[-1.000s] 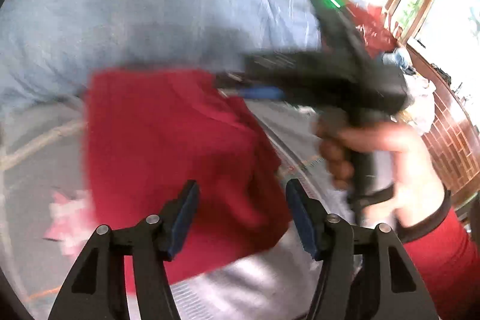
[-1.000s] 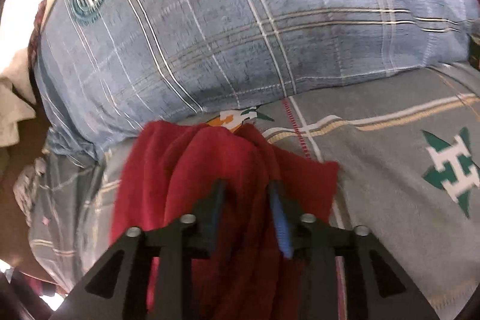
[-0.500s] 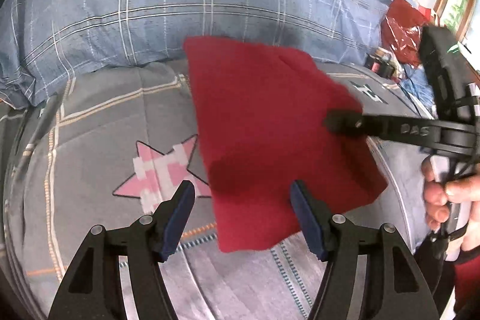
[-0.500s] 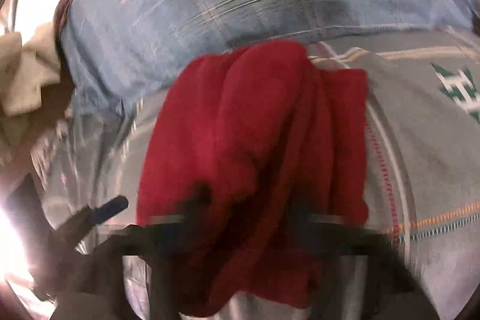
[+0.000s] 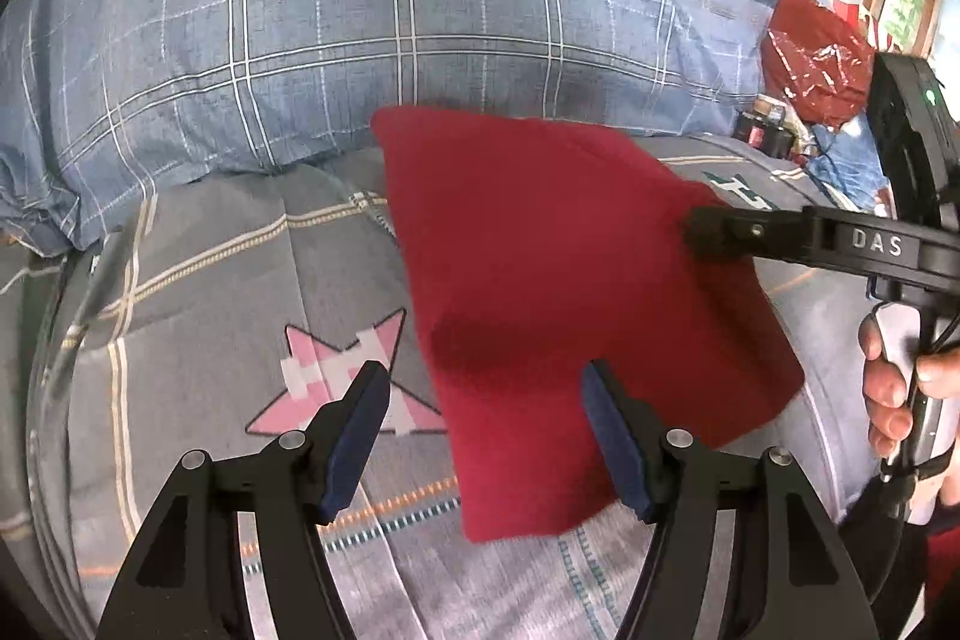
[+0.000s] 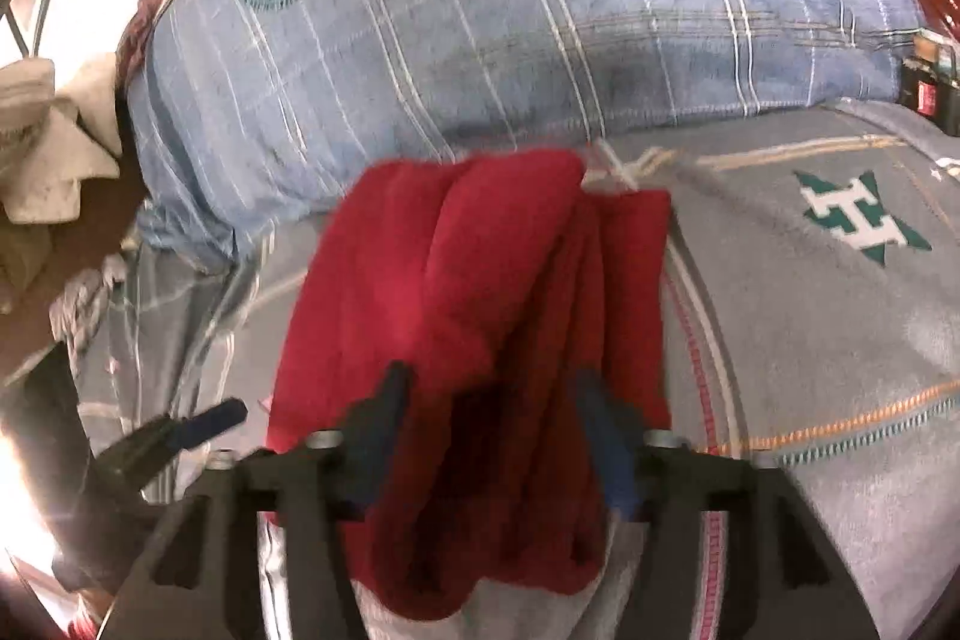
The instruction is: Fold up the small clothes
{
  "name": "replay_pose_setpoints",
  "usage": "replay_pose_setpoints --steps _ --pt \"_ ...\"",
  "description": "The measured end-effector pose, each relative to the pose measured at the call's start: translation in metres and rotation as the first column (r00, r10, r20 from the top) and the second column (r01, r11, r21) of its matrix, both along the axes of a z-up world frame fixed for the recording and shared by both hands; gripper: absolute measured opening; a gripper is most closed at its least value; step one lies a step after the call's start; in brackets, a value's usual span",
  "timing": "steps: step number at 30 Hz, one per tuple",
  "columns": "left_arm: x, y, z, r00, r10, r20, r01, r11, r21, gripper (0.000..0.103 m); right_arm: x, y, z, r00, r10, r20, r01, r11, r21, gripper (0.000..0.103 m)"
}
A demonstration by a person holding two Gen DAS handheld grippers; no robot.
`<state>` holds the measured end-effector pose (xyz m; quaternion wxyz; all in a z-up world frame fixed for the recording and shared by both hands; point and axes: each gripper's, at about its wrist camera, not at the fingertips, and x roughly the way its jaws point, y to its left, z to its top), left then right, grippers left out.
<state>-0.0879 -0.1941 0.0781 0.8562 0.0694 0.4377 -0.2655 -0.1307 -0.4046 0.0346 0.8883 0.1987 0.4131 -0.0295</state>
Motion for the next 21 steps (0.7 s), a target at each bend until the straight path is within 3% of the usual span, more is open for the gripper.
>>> replay_pose_setpoints --steps 2,4,8,10,14,17,19,21 --pt "0.004 -0.003 -0.005 1.000 0.013 -0.008 -0.013 1.000 0.004 0.066 0.013 0.000 -0.004 1.000 0.002 -0.020 -0.002 1.000 -0.003 0.061" --pt "0.007 -0.005 -0.011 0.999 0.015 -0.030 -0.015 1.000 0.009 0.067 0.021 0.004 -0.007 0.999 0.011 -0.042 -0.012 1.000 -0.028 0.021" --pt "0.011 -0.006 -0.019 0.999 0.022 -0.045 -0.022 1.000 0.001 0.074 0.016 0.018 -0.007 0.999 0.001 -0.050 -0.010 0.983 -0.182 0.020" --pt "0.012 -0.007 -0.022 0.998 0.027 -0.057 -0.027 1.000 -0.001 0.074 0.017 0.016 -0.024 0.996 -0.018 -0.092 0.002 0.985 -0.174 0.020" --pt "0.012 -0.006 -0.020 0.998 0.035 -0.045 -0.035 0.999 0.000 0.074 0.003 0.020 -0.010 0.998 -0.004 -0.063 -0.007 0.987 -0.163 0.021" --pt "0.014 -0.006 -0.017 0.998 0.039 -0.038 -0.039 0.999 0.006 0.074 -0.008 0.015 0.001 0.999 -0.047 -0.011 0.046 0.992 -0.122 0.030" --pt "0.015 -0.007 -0.016 0.999 0.040 -0.036 -0.040 0.999 0.008 0.074 -0.011 0.011 0.007 0.996 -0.082 0.030 0.084 0.993 -0.088 0.052" --pt "0.015 -0.007 -0.015 0.999 0.039 -0.034 -0.039 0.999 0.010 0.074 -0.008 0.009 0.012 0.994 -0.095 0.046 0.098 0.992 -0.075 0.057"
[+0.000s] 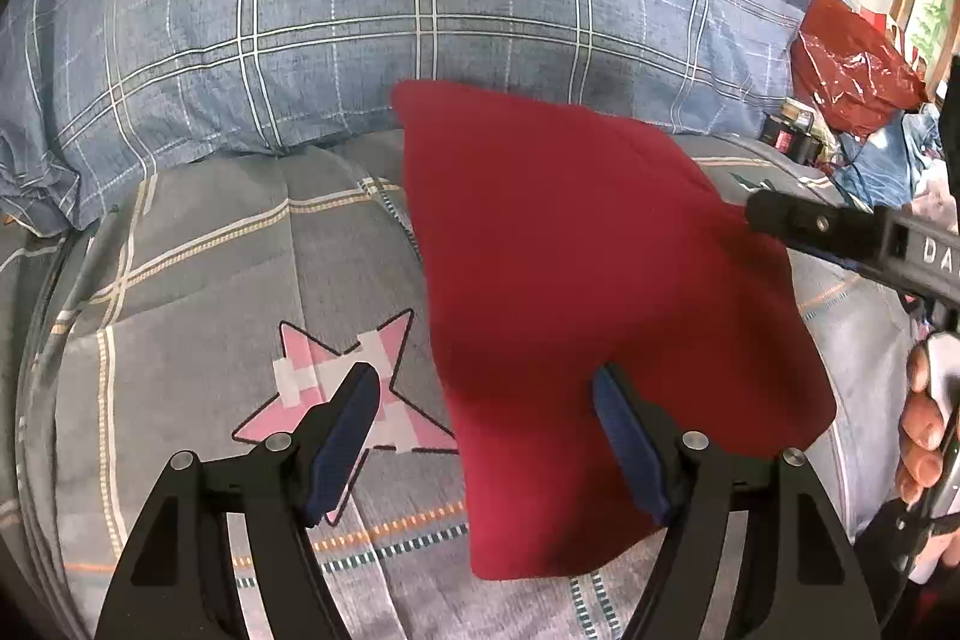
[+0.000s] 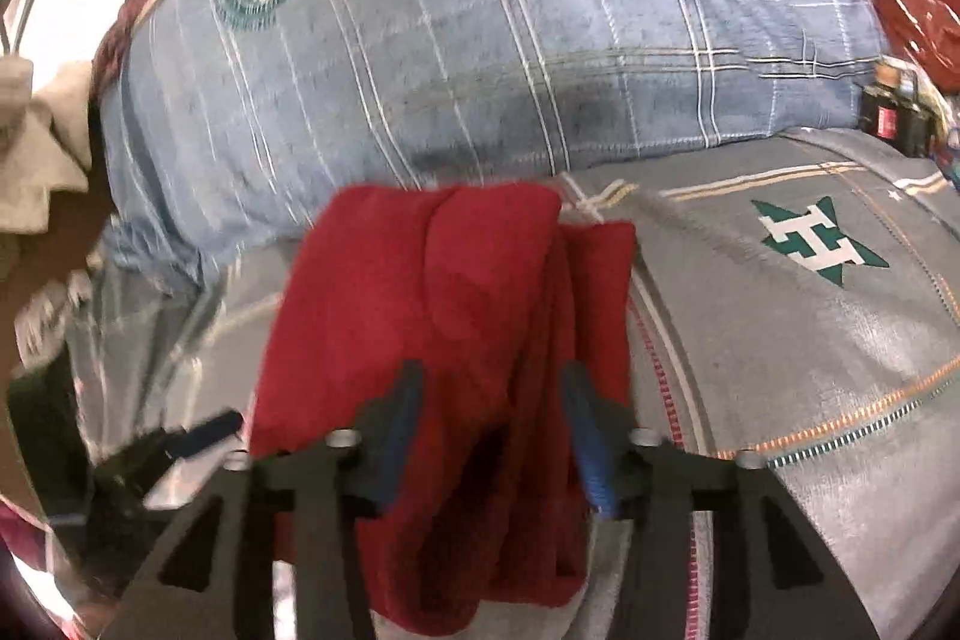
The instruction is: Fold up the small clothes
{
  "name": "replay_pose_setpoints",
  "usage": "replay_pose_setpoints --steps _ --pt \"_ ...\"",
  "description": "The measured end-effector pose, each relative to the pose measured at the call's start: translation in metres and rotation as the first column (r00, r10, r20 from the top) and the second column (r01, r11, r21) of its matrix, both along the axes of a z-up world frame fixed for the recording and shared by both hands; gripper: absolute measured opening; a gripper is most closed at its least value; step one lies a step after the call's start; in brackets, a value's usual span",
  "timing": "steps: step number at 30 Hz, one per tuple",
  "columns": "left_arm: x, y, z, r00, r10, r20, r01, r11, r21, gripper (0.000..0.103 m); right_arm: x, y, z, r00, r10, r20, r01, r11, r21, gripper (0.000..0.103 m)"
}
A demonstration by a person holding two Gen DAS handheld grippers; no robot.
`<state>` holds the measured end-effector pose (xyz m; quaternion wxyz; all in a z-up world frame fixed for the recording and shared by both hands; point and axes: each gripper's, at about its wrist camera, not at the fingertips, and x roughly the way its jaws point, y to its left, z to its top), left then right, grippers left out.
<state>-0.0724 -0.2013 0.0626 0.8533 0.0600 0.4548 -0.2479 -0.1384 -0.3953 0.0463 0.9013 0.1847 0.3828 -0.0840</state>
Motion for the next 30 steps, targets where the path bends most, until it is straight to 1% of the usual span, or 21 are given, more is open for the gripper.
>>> replay_pose_setpoints --steps 1,3,4,5,6,8,11,12,13,14,15,17,18,21,22,24,26,27,28,29,30 --pt "0.000 0.000 0.000 1.000 0.001 -0.001 -0.001 1.000 -0.001 0.074 0.003 0.000 0.001 1.000 -0.007 0.001 0.007 1.000 0.002 0.065" --pt "0.002 0.000 0.000 1.000 0.004 -0.010 -0.004 1.000 -0.006 0.074 0.015 -0.001 -0.005 1.000 -0.010 -0.013 0.010 1.000 0.004 0.072" --pt "0.002 0.001 0.000 1.000 0.002 -0.015 -0.003 1.000 -0.009 0.074 0.024 -0.002 -0.012 0.999 0.005 -0.041 -0.005 1.000 -0.005 0.062" --pt "0.003 0.002 0.001 1.000 0.000 -0.019 -0.001 1.000 -0.016 0.073 0.029 -0.002 -0.017 0.998 0.020 -0.066 -0.021 1.000 -0.013 0.044" --pt "0.004 0.005 0.003 1.000 0.001 -0.020 -0.002 1.000 -0.027 0.073 0.032 -0.001 -0.023 0.995 0.045 -0.084 -0.046 0.999 -0.008 0.016" --pt "0.008 0.009 0.005 1.000 0.006 -0.019 -0.007 0.999 -0.053 0.075 0.029 0.003 -0.026 0.996 0.047 -0.081 -0.052 0.997 -0.060 0.016" --pt "0.023 0.015 0.001 0.998 0.024 -0.058 -0.030 0.994 -0.101 0.079 0.022 0.001 -0.025 0.998 0.044 -0.050 -0.047 0.997 -0.060 0.020" --pt "0.029 0.017 -0.001 0.996 0.023 -0.081 -0.034 0.991 -0.133 0.079 0.018 -0.004 -0.021 0.999 0.031 -0.019 -0.032 0.999 -0.038 0.033" --pt "0.034 0.019 -0.003 0.995 0.022 -0.100 -0.039 0.985 -0.166 0.080 0.012 -0.012 -0.016 1.000 -0.009 0.018 0.009 1.000 -0.021 0.055" --pt "0.038 0.021 -0.004 0.994 0.024 -0.110 -0.044 0.981 -0.188 0.082 0.005 -0.022 -0.011 0.997 -0.065 0.051 0.067 0.998 -0.022 0.069" --pt "0.043 0.022 -0.007 0.992 0.026 -0.121 -0.051 0.977 -0.208 0.083 0.001 -0.029 -0.009 0.993 -0.095 0.073 0.096 0.995 -0.018 0.088" --pt "0.053 0.022 -0.014 0.989 0.022 -0.145 -0.056 0.970 -0.237 0.087 0.000 -0.046 -0.014 0.992 -0.104 0.076 0.101 0.994 0.043 0.090" --pt "0.057 0.022 -0.017 0.987 0.020 -0.157 -0.059 0.967 -0.246 0.087 0.005 -0.052 -0.022 0.995 -0.093 0.046 0.089 0.992 0.087 0.090" --pt "0.070 0.018 -0.028 0.978 0.014 -0.209 -0.071 0.960 -0.270 0.088 0.020 -0.061 -0.045 0.996 -0.090 -0.019 0.092 0.983 0.159 0.090" --pt "0.072 0.017 -0.030 0.976 0.011 -0.215 -0.072 0.959 -0.274 0.088 0.024 -0.062 -0.050 0.997 -0.079 -0.026 0.082 0.975 0.205 0.091" --pt "0.075 0.012 -0.030 0.979 0.005 -0.204 -0.062 0.960 -0.274 0.088 0.028 -0.056 -0.049 0.999 -0.037 0.001 0.035 0.969 0.244 0.091" --pt "0.076 0.006 -0.032 0.983 -0.004 -0.183 -0.045 0.963 -0.265 0.088 0.034 -0.041 -0.047 0.999 0.028 0.017 -0.031 0.974 0.224 0.091" --pt "0.076 0.002 -0.033 0.985 -0.009 -0.175 -0.036 0.967 -0.253 0.087 0.038 -0.033 -0.049 0.999 0.050 -0.009 -0.047 0.983 0.180 0.089" --pt "0.075 -0.001 -0.034 0.986 -0.011 -0.167 -0.030 0.970 -0.242 0.081 0.041 -0.027 -0.053 0.998 0.060 -0.035 -0.055 0.988 0.145 0.086" --pt "0.074 -0.005 -0.034 0.987 -0.016 -0.157 -0.022 0.970 -0.242 0.073 0.042 -0.021 -0.055 0.998 0.059 -0.033 -0.055 0.993 0.107 0.083" --pt "0.072 -0.007 -0.031 0.989 -0.019 -0.148 -0.017 0.970 -0.242 0.068 0.042 -0.015 -0.053 0.998 0.056 -0.022 -0.054 0.995 0.081 0.075"
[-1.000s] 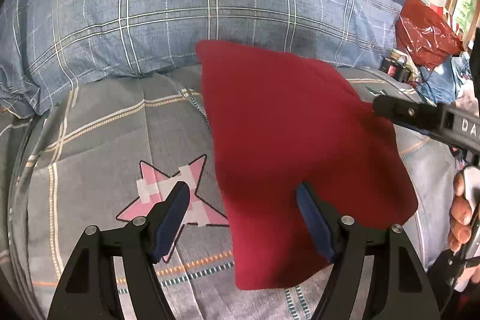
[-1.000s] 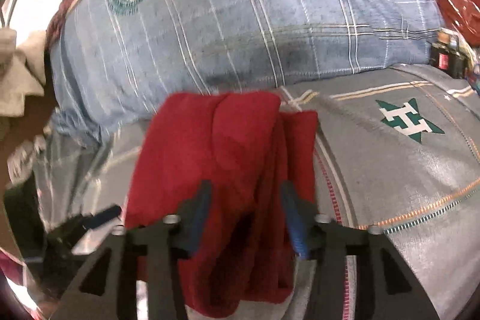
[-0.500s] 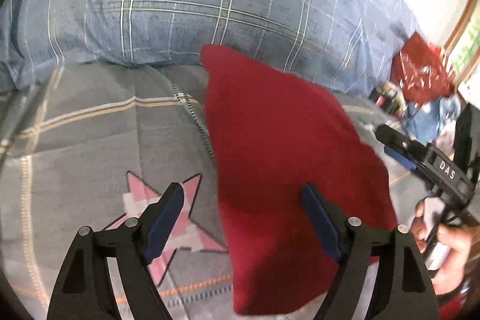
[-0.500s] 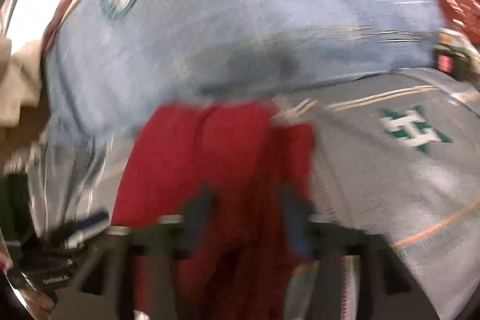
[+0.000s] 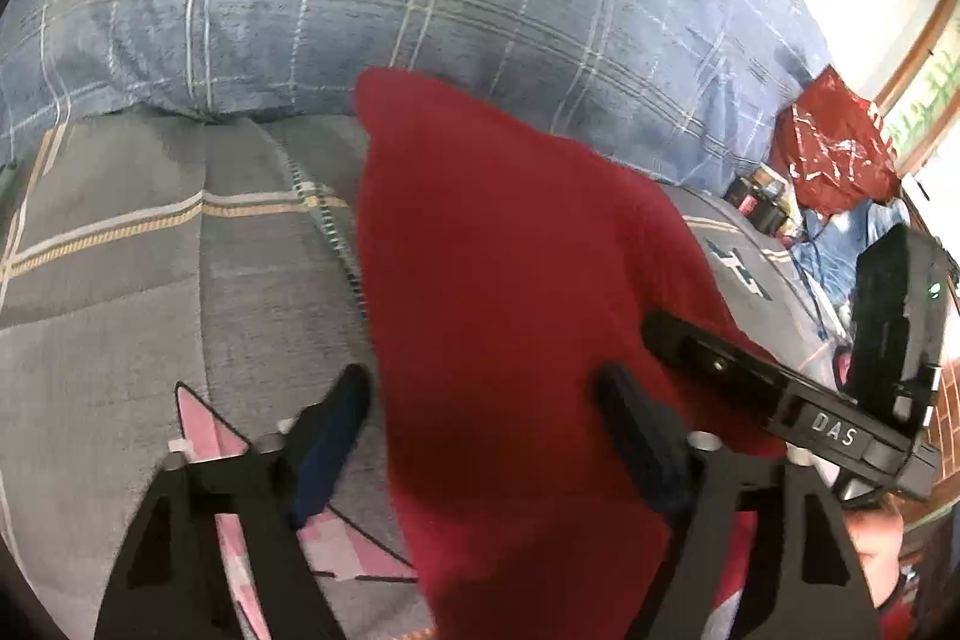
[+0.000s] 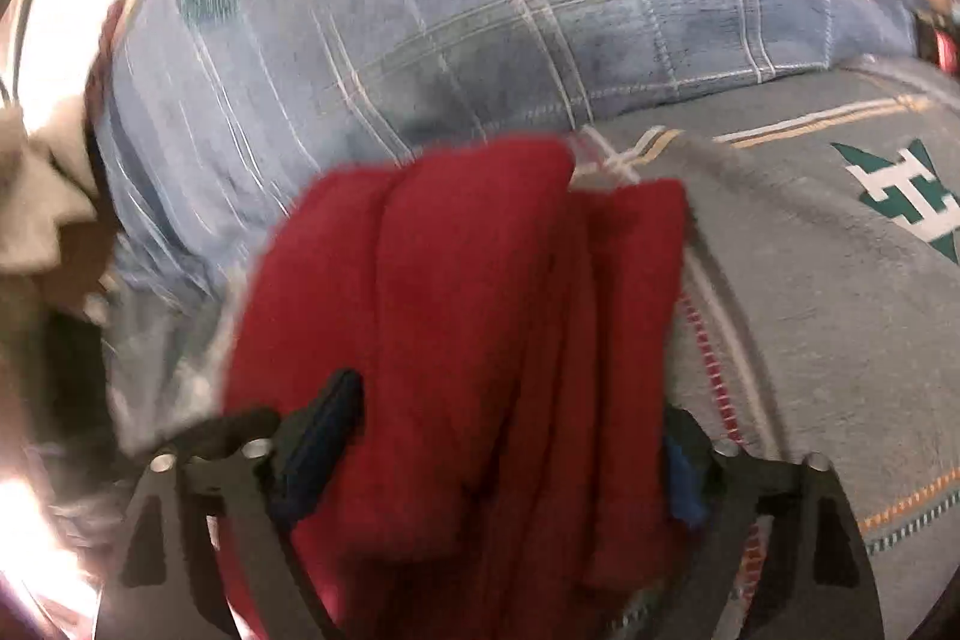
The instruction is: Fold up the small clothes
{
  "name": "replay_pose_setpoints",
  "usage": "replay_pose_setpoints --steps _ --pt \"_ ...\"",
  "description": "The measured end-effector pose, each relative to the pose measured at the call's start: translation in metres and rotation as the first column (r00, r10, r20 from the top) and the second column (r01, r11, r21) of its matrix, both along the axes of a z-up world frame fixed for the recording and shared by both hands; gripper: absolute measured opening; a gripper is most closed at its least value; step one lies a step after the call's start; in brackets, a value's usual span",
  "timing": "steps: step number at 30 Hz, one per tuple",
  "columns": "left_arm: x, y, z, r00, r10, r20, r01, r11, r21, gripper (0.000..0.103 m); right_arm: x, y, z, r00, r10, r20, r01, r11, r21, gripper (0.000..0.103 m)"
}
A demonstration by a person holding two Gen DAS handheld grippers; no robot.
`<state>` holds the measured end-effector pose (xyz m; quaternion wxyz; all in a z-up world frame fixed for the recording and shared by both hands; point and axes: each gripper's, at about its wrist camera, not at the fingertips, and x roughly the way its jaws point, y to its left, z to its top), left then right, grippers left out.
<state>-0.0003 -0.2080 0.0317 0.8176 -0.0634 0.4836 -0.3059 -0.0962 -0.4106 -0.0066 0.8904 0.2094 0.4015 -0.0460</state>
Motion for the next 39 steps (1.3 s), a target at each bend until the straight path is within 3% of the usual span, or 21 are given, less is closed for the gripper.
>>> replay_pose_setpoints --steps 4,10,12,13,16,18,19,22,25,26,30,31,34,35,37,39 --pt "-0.013 -0.004 0.015 0.998 -0.003 0.061 -0.001 0.998 0.063 0.055 -0.006 0.011 0.020 0.999 0.008 0.038 -0.006 0.998 -0.064 0.049" --pt "-0.030 0.021 0.049 0.993 0.041 0.111 -0.049 0.996 0.069 0.038 -0.018 0.030 0.040 0.997 0.040 0.060 -0.036 0.997 -0.073 0.044" --pt "-0.041 0.034 0.066 0.991 0.033 0.132 -0.039 0.998 0.044 0.025 -0.023 0.041 0.052 0.996 0.058 0.073 -0.052 0.996 -0.073 0.044" --pt "-0.048 0.041 0.075 0.989 0.025 0.143 -0.029 0.999 0.028 0.024 -0.026 0.047 0.058 0.994 0.072 0.084 -0.066 0.996 -0.065 0.044" --pt "-0.070 0.052 0.091 0.980 0.043 0.192 -0.060 0.995 0.083 0.027 -0.030 0.071 0.072 0.988 0.111 0.112 -0.104 0.992 -0.067 0.038" --pt "-0.075 0.063 0.087 0.986 0.053 0.159 -0.065 0.995 0.071 0.032 -0.025 0.080 0.070 0.992 0.095 0.083 -0.086 0.991 -0.104 0.038" --pt "-0.075 0.071 0.082 0.988 0.074 0.137 -0.083 0.995 0.062 0.038 -0.024 0.080 0.066 0.994 0.081 0.073 -0.073 0.992 -0.107 0.038" --pt "-0.070 0.093 0.070 0.986 0.144 0.089 -0.147 0.988 0.034 0.068 -0.025 0.071 0.055 0.997 0.055 0.048 -0.050 0.994 -0.095 0.038" --pt "-0.059 0.099 0.053 0.986 0.166 0.030 -0.166 0.986 -0.003 0.073 -0.029 0.052 0.048 0.998 0.045 0.052 -0.044 0.999 -0.018 0.043" --pt "-0.053 0.098 0.047 0.987 0.163 0.012 -0.163 0.987 -0.004 0.074 -0.029 0.046 0.045 0.998 0.041 0.049 -0.042 0.999 0.019 0.046" --pt "-0.025 0.081 0.023 0.991 0.127 -0.031 -0.127 0.992 -0.018 0.074 -0.020 0.027 0.027 0.999 0.051 0.005 -0.051 0.991 0.123 0.081" --pt "-0.021 0.074 0.020 0.993 0.113 -0.025 -0.114 0.993 -0.024 0.076 -0.017 0.023 0.022 0.999 0.048 -0.001 -0.048 0.988 0.146 0.083" --pt "-0.008 0.053 0.005 0.995 0.084 -0.046 -0.086 0.996 -0.030 0.076 -0.013 0.018 0.012 0.997 0.073 0.024 -0.076 0.982 0.173 0.083" --pt "-0.005 0.047 0.001 0.996 0.069 -0.059 -0.071 0.997 -0.035 0.072 -0.010 0.019 0.009 0.996 0.083 0.027 -0.086 0.984 0.158 0.082" --pt "-0.003 0.035 -0.001 0.997 0.034 -0.063 -0.036 0.999 -0.033 0.057 -0.006 0.025 0.007 0.995 0.095 0.016 -0.096 0.988 0.119 0.066" --pt "-0.003 0.031 0.006 0.999 0.034 -0.043 -0.034 0.999 -0.014 0.050 -0.007 0.028 0.014 0.995 0.100 0.029 -0.102 0.989 0.109 0.054"
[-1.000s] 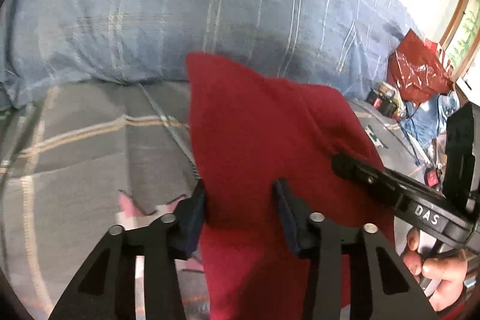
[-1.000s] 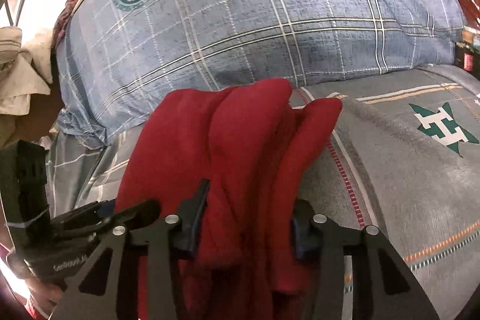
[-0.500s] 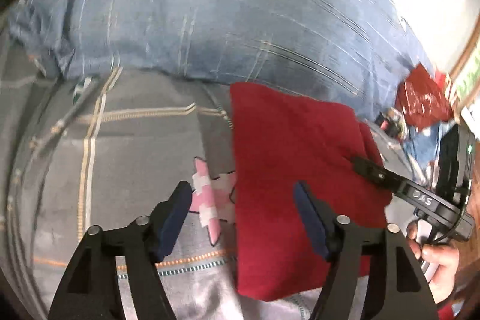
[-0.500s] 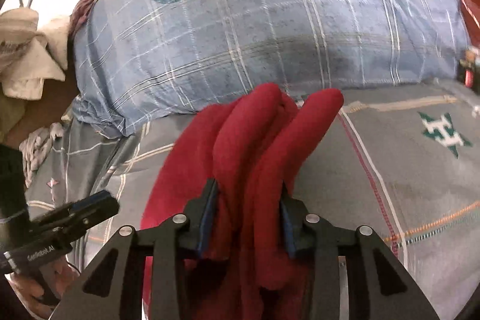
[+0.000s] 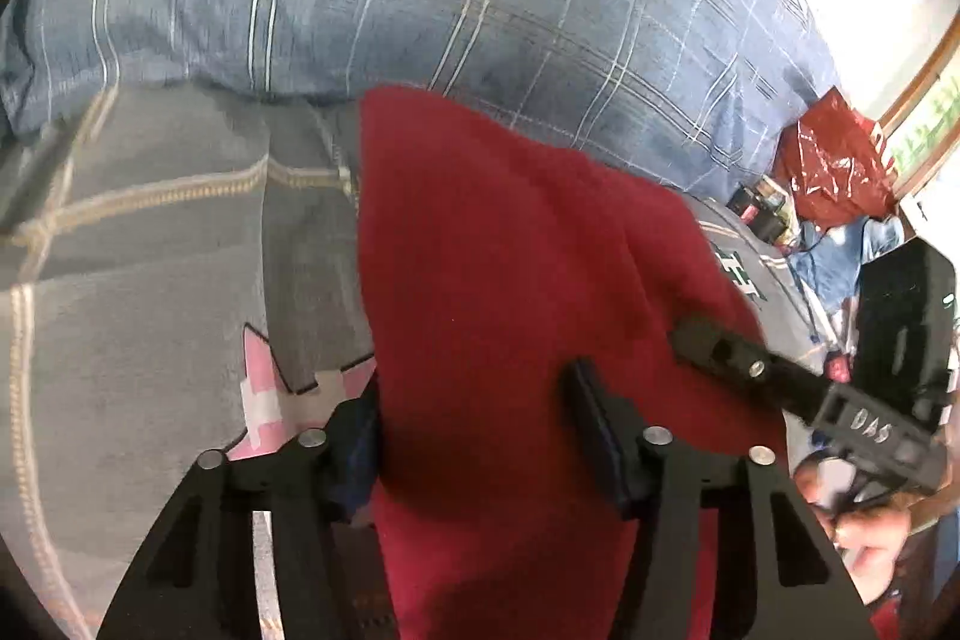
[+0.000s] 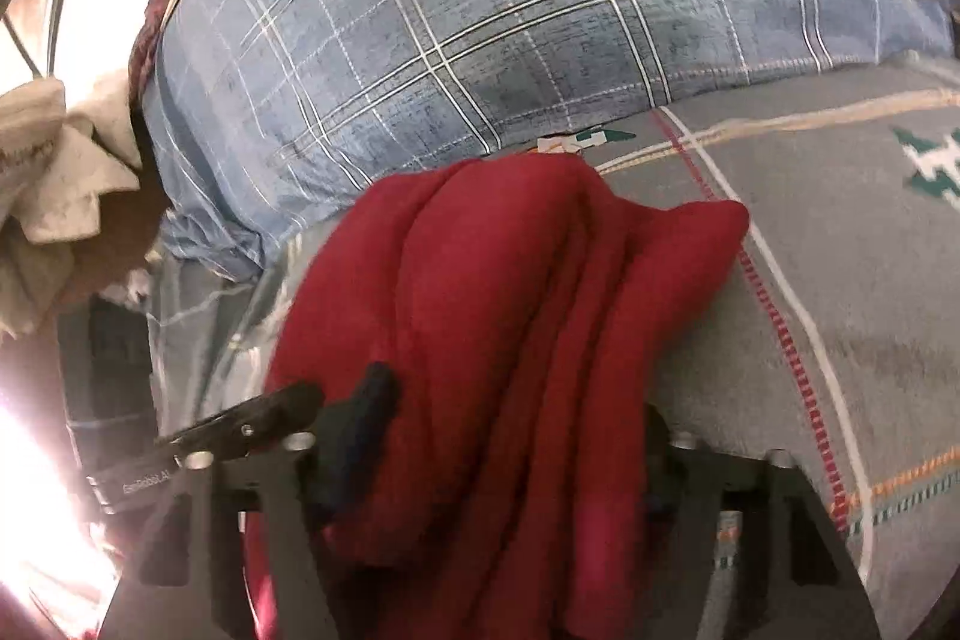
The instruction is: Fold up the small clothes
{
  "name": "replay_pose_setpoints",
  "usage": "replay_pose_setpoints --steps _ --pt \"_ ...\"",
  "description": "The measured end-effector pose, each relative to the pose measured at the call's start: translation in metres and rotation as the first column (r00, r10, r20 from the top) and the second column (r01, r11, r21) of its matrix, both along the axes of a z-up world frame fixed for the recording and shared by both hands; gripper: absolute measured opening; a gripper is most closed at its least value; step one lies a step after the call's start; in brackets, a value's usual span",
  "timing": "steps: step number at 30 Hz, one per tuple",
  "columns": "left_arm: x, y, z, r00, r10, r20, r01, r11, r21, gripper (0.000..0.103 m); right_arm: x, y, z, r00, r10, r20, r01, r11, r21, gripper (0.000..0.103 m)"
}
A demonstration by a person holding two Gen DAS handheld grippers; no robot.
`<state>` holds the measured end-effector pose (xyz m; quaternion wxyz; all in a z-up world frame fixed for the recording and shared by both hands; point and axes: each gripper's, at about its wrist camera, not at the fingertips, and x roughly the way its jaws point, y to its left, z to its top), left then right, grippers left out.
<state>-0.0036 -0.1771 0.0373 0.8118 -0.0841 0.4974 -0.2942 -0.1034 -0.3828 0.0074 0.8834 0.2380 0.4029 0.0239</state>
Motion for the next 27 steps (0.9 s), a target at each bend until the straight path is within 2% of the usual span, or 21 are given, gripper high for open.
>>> replay_pose_setpoints --steps 1,2,4,7,10,13,17,18,20,21,22,24,25,27 --pt "0.000 0.001 0.005 1.000 -0.001 -0.001 0.001 1.000 -0.005 0.045 -0.004 0.000 0.008 1.000 -0.002 0.018 0.002 1.000 0.013 0.046" --pt "-0.002 0.004 0.011 1.000 -0.002 -0.003 0.002 1.000 -0.011 0.041 -0.007 0.000 0.014 0.999 0.001 0.032 -0.002 1.000 0.029 0.043" --pt "-0.011 0.012 0.027 1.000 0.002 0.014 -0.002 1.000 -0.002 0.041 -0.016 0.005 0.031 0.997 0.023 0.069 -0.027 0.998 0.061 0.035" --pt "-0.032 0.031 0.057 0.996 0.025 0.080 -0.027 0.999 0.026 0.041 -0.024 0.027 0.054 0.992 0.073 0.100 -0.077 0.997 0.032 0.035" --pt "-0.052 0.055 0.071 0.993 0.064 0.099 -0.069 0.997 0.047 0.042 -0.028 0.048 0.067 0.985 0.116 0.125 -0.121 0.992 0.035 0.035" --pt "-0.065 0.073 0.067 0.991 0.095 0.096 -0.104 0.990 0.095 0.042 -0.027 0.067 0.061 0.981 0.150 0.121 -0.158 0.985 0.064 0.035" --pt "-0.069 0.083 0.042 0.990 0.134 0.053 -0.141 0.979 0.149 0.042 -0.014 0.089 0.030 0.985 0.168 0.040 -0.171 0.982 0.080 0.035" --pt "-0.068 0.084 0.031 0.989 0.142 0.038 -0.146 0.976 0.160 0.042 -0.010 0.091 0.018 0.988 0.156 0.002 -0.156 0.986 0.057 0.038" --pt "-0.065 0.082 0.017 0.986 0.160 0.045 -0.165 0.969 0.184 0.053 -0.005 0.087 0.001 0.993 0.082 -0.087 -0.085 0.996 -0.031 0.043" --pt "-0.062 0.078 0.015 0.985 0.165 0.056 -0.172 0.969 0.177 0.054 -0.007 0.083 0.000 0.995 0.053 -0.090 -0.058 0.997 -0.058 0.052" --pt "-0.062 0.074 0.015 0.983 0.171 0.068 -0.181 0.968 0.177 0.058 -0.012 0.081 0.006 0.997 0.034 -0.070 -0.041 0.995 -0.089 0.057" --pt "-0.065 0.072 0.016 0.978 0.182 0.102 -0.199 0.960 0.197 0.065 -0.021 0.085 0.026 0.999 0.028 -0.037 -0.034 0.982 -0.185 0.057" --pt "-0.065 0.070 0.017 0.976 0.181 0.118 -0.203 0.958 0.203 0.067 -0.027 0.091 0.039 0.999 0.048 -0.010 -0.049 0.972 -0.232 0.057" --pt "-0.065 0.067 0.014 0.976 0.178 0.123 -0.201 0.957 0.209 0.068 -0.037 0.104 0.062 0.993 0.109 0.049 -0.093 0.964 -0.249 0.057"
